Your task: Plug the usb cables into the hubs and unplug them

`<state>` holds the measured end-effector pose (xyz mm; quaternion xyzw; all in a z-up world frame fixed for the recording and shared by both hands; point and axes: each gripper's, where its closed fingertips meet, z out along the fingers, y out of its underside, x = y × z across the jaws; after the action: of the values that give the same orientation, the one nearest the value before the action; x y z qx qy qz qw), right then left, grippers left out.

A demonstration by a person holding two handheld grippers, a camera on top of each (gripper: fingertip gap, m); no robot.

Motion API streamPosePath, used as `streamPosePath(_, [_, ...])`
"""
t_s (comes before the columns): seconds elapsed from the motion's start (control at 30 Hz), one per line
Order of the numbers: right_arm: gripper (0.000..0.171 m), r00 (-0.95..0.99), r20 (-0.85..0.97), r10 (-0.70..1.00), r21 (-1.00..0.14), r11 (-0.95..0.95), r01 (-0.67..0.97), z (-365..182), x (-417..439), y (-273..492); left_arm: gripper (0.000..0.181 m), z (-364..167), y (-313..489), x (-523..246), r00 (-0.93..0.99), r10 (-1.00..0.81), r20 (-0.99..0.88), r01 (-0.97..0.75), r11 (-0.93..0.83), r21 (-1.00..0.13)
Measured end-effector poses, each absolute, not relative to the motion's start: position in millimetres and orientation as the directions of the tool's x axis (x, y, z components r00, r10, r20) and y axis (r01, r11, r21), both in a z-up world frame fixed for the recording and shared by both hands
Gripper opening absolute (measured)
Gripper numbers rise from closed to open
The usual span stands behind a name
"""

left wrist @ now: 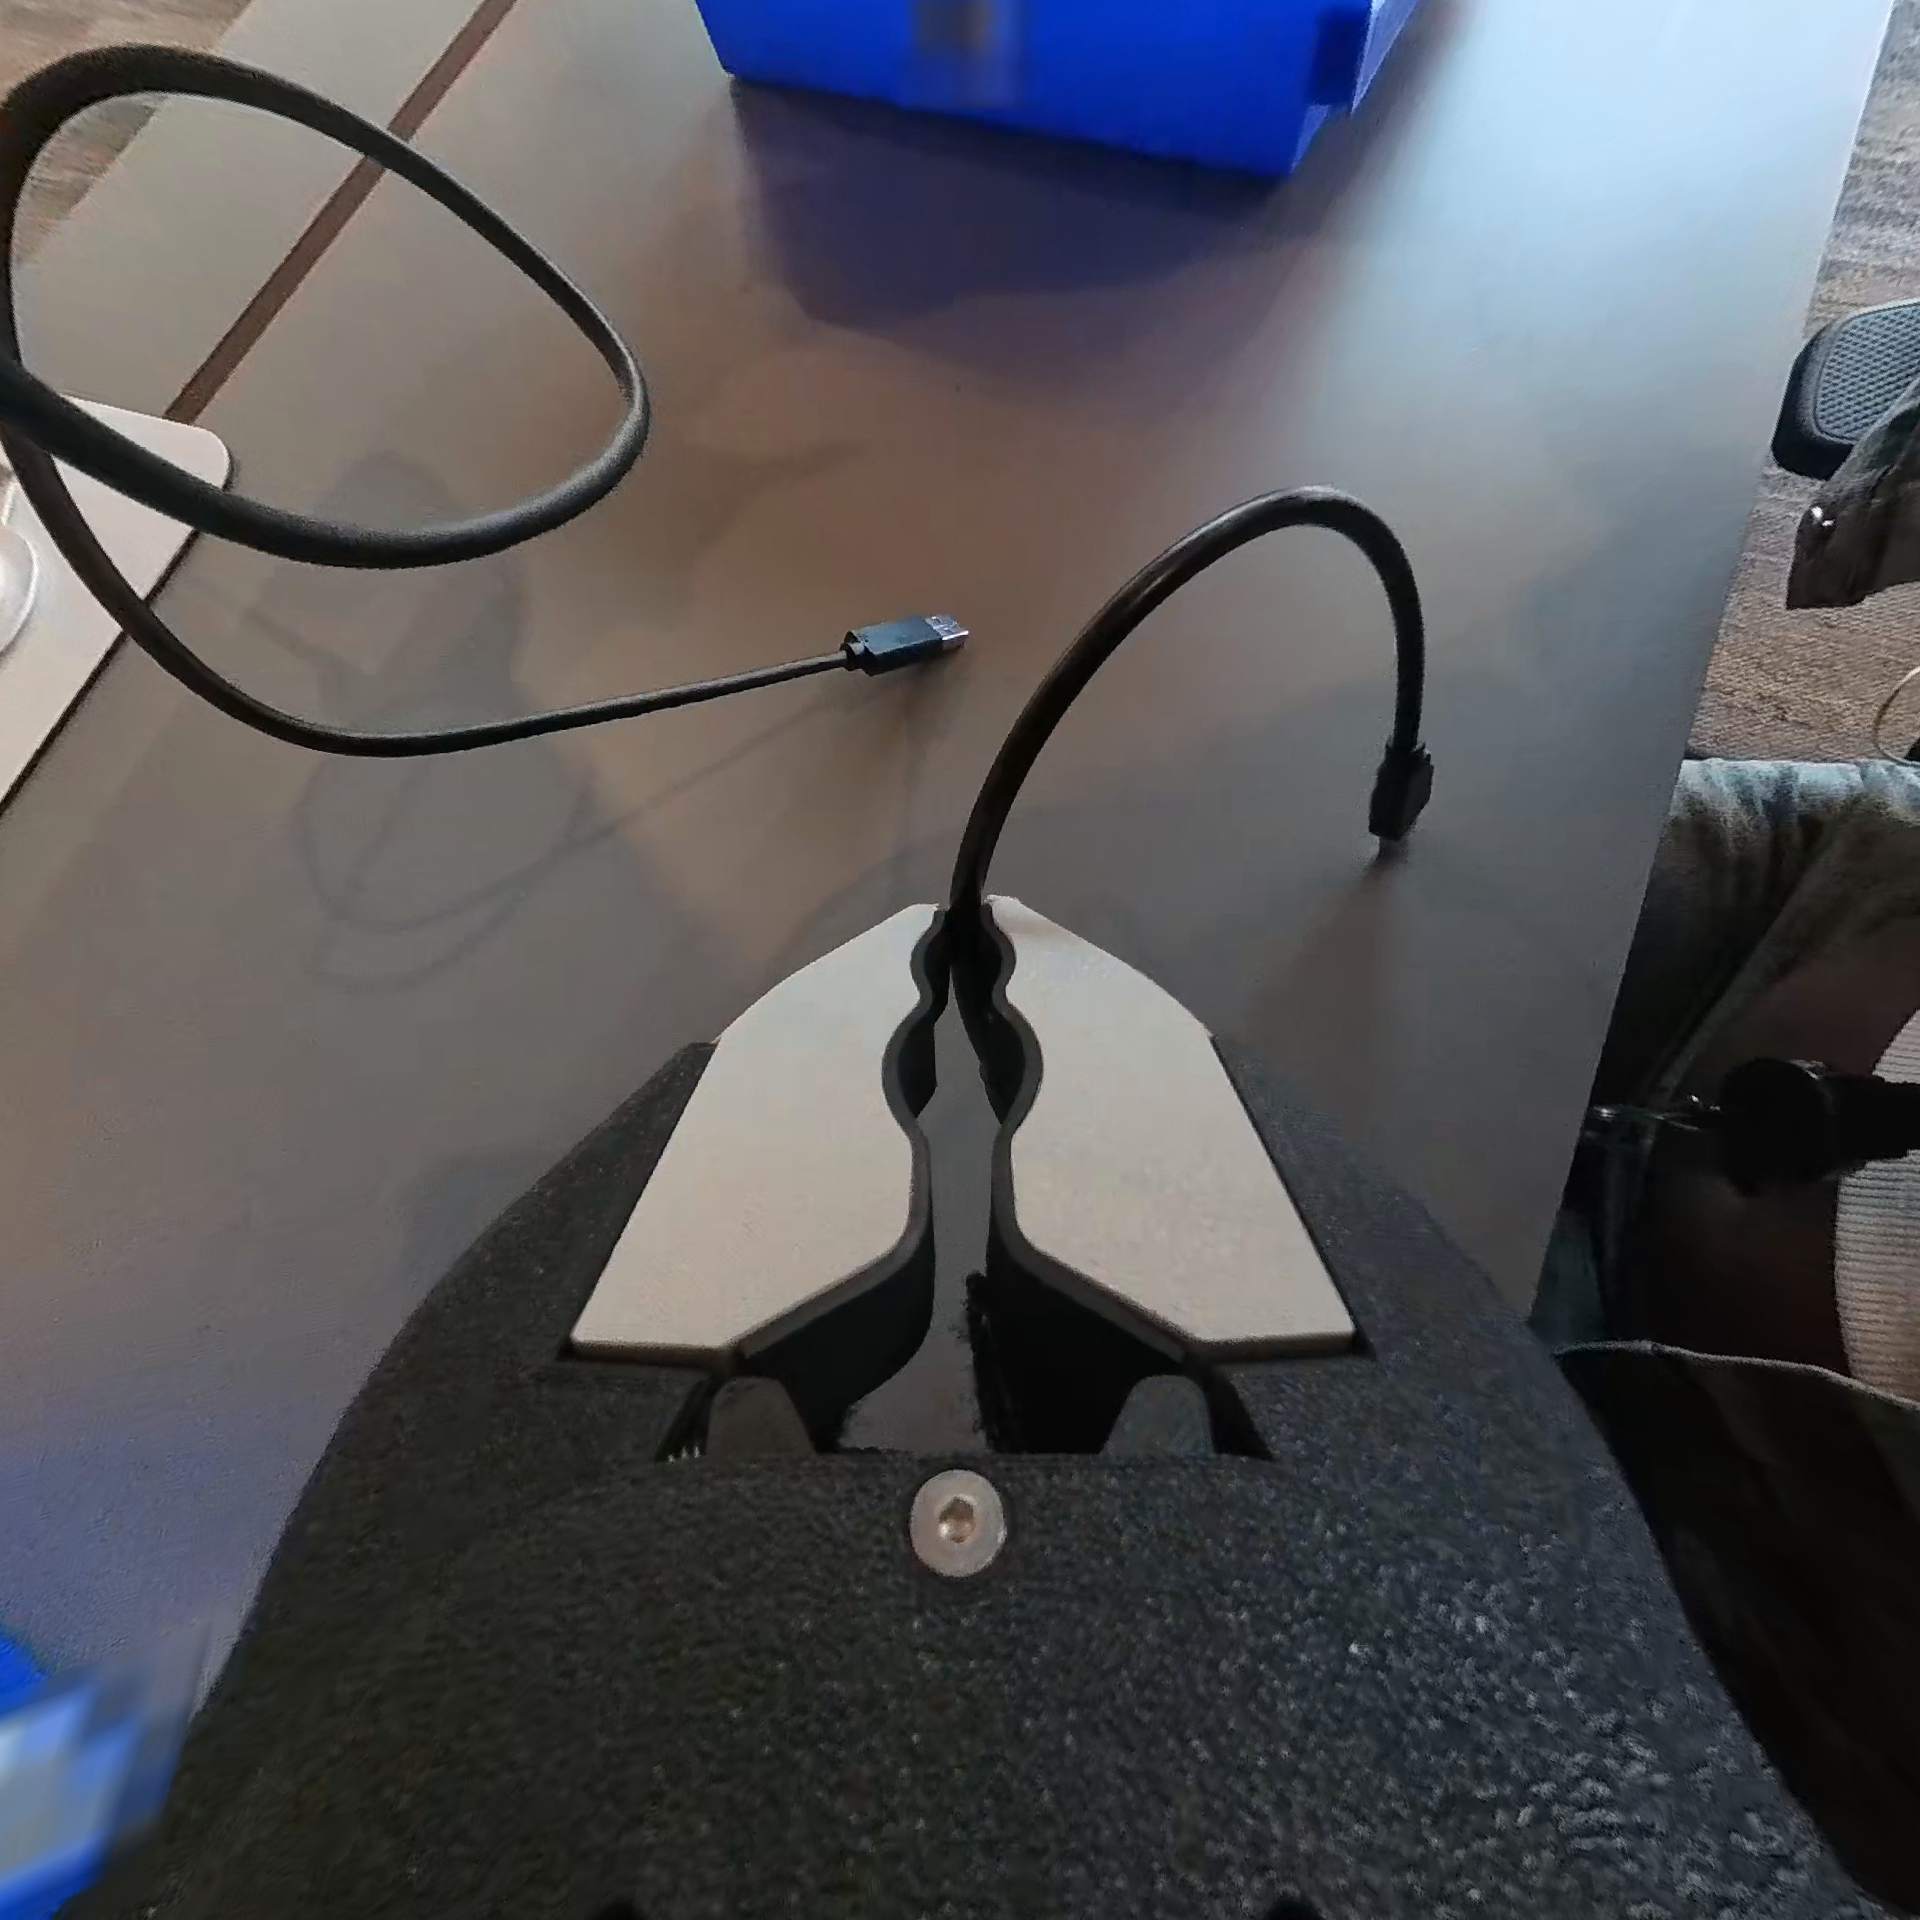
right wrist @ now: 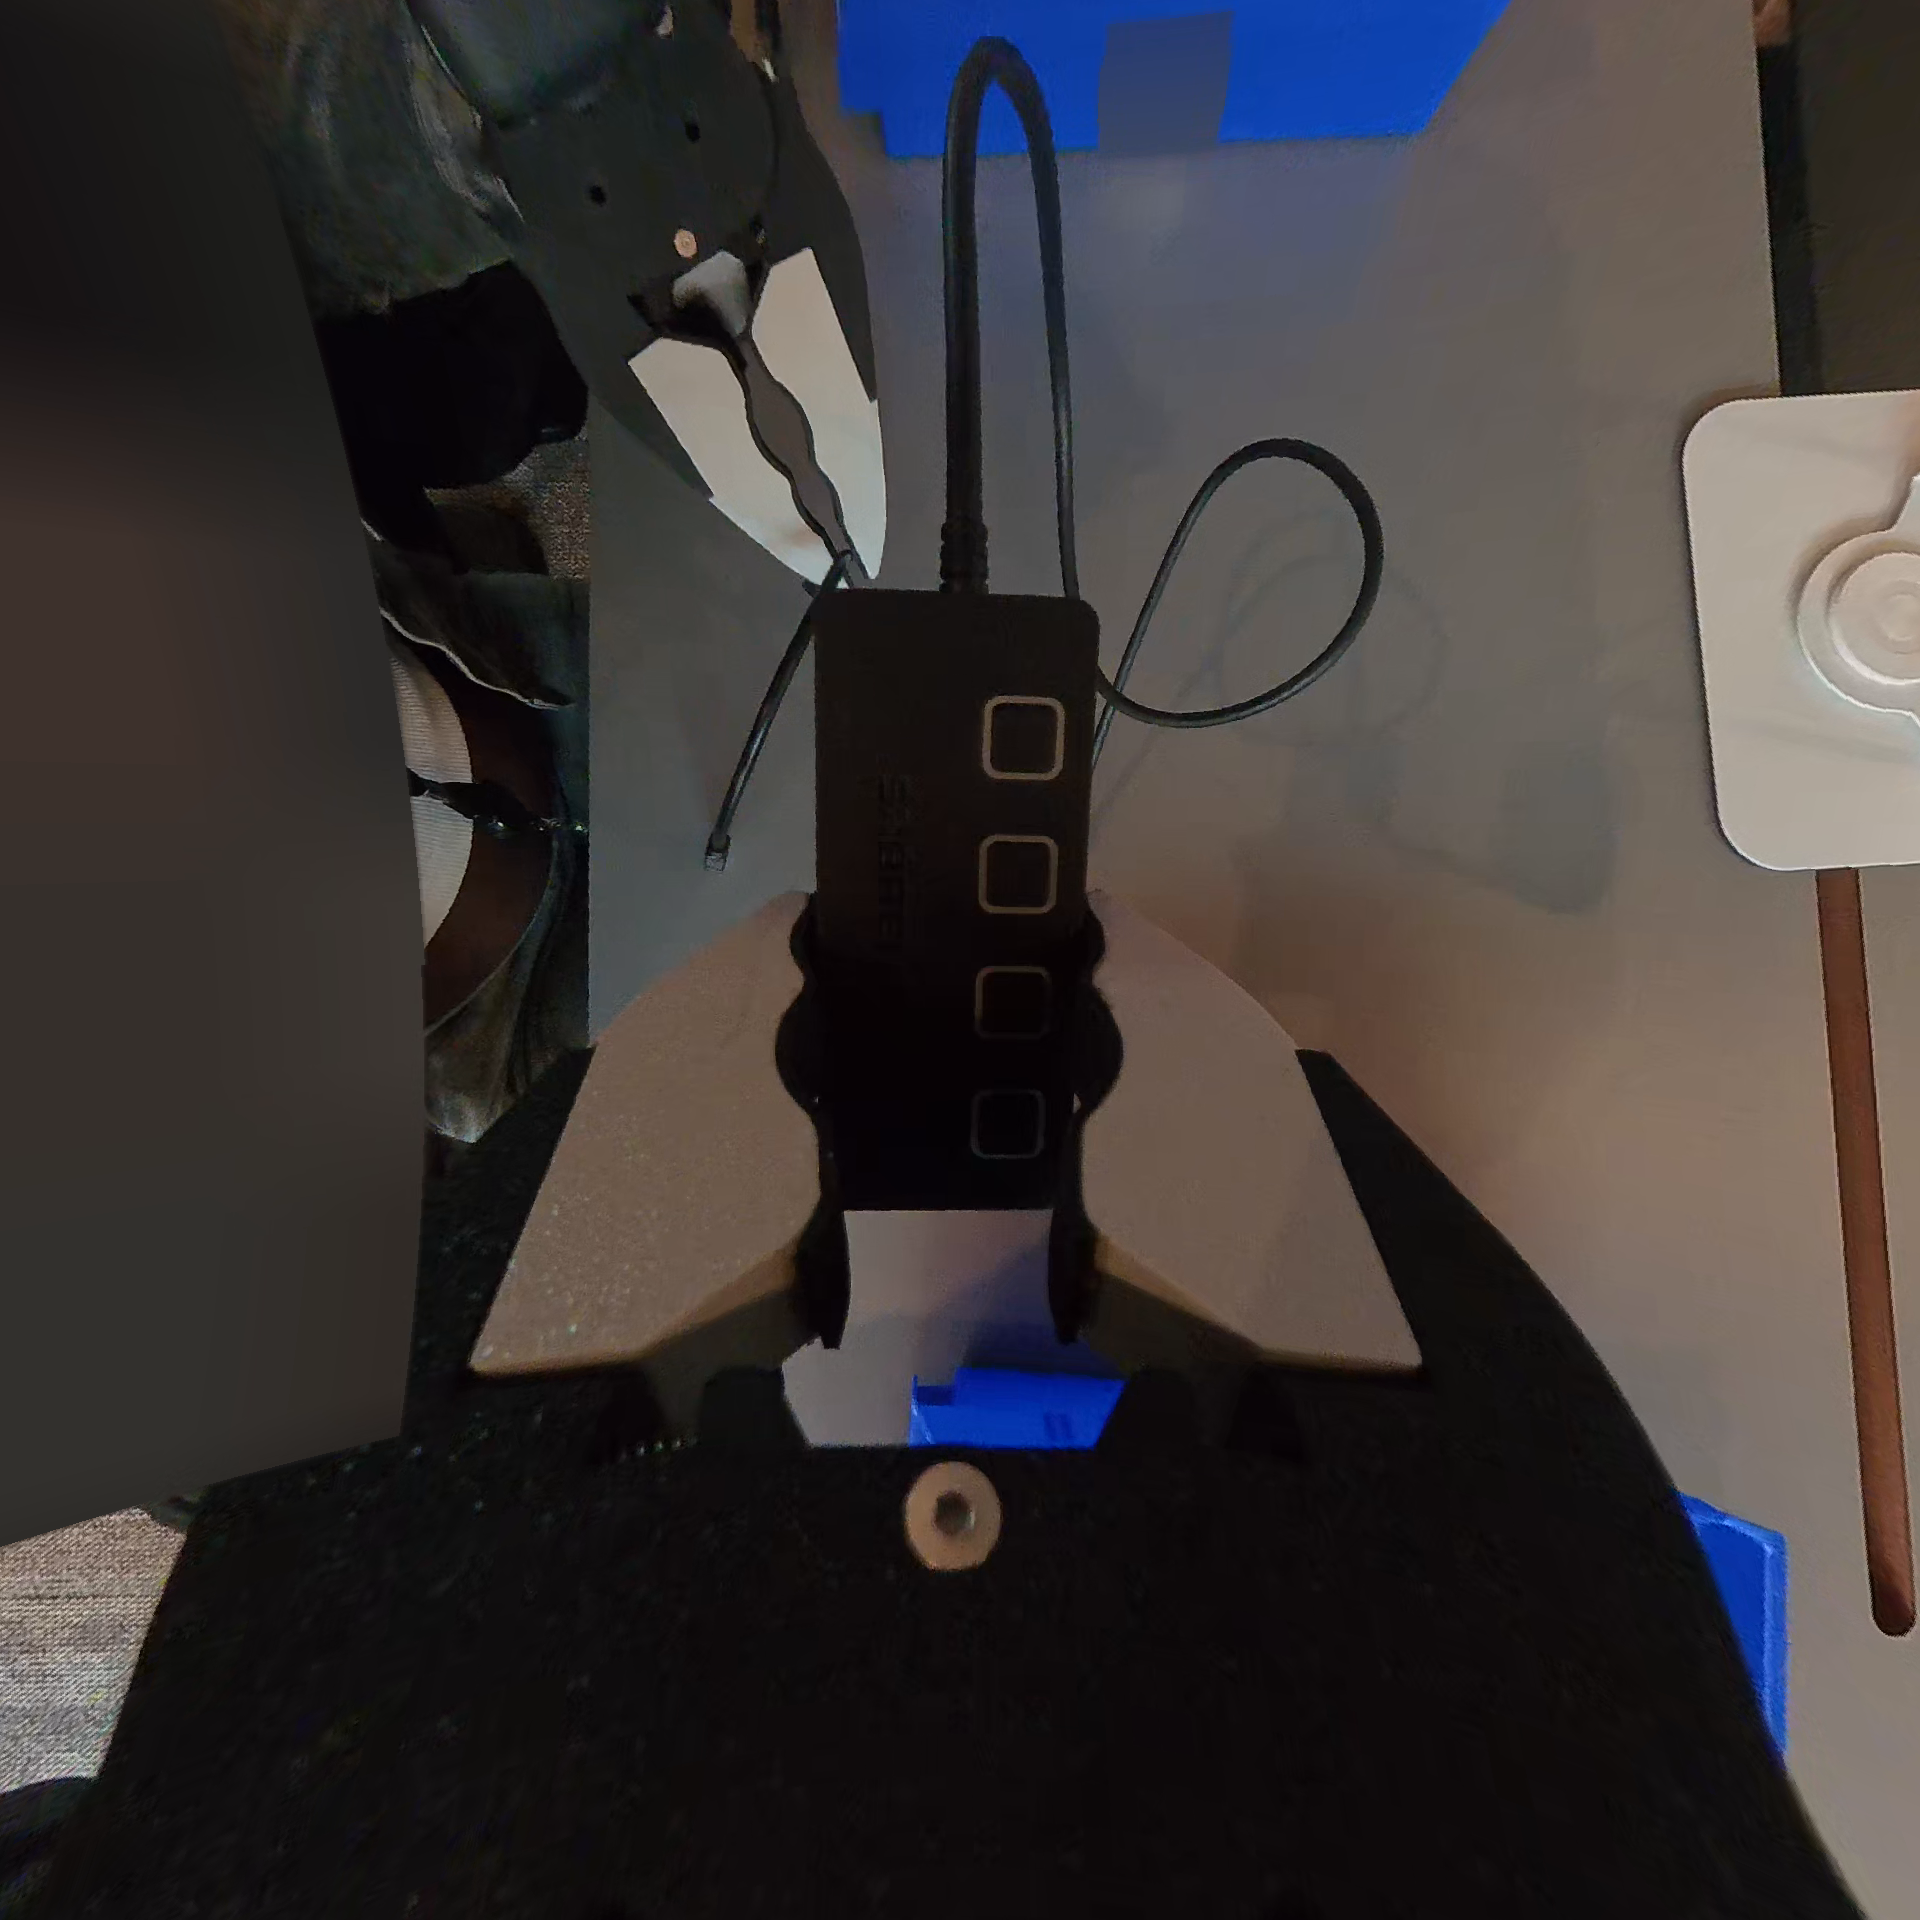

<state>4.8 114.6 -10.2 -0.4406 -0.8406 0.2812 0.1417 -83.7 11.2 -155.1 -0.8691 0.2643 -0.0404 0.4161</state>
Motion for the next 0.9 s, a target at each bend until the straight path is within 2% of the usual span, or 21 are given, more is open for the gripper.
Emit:
streamPosePath(0.3, [0.043, -0.576, -0.012, 0.817, -0.596, 0.457, 0.66, -12.2, 2.6, 114.0, 0.006, -167.4, 9.9, -87.6, 0.865, -0.482, -0.138, -0.416, -0.538, -0.733])
streamPosePath(0.57, [0.043, -0.577, -0.007, 0.817, -0.595, 0.46, 0.659, -12.8, -0.2, 113.7, 0.056, -175.8, 1.6, -88.2, 0.864, -0.495, -0.096, -0.409, -0.577, -0.707])
streamPosePath(0.73, [0.043, -0.573, -0.008, 0.819, -0.6, 0.455, 0.658, -13.7, -1.7, 114.0, 0.064, -143.1, -9.7, -83.4, 0.86, -0.508, -0.048, -0.346, -0.512, -0.786])
streamPosePath(0.83, [0.043, -0.578, -0.007, 0.816, -0.607, 0.456, 0.651, -14.8, -5.2, 111.2, 0.066, -93.8, -15.2, -60.5, 0.816, -0.578, -0.011, -0.252, -0.338, -0.907])
streamPosePath(0.9, [0.043, -0.585, -0.007, 0.811, -0.615, 0.458, 0.642, -14.6, -9.5, 107.3, 0.074, -59.8, -13.2, -44.6, 0.787, -0.617, 0.032, -0.138, -0.227, -0.964])
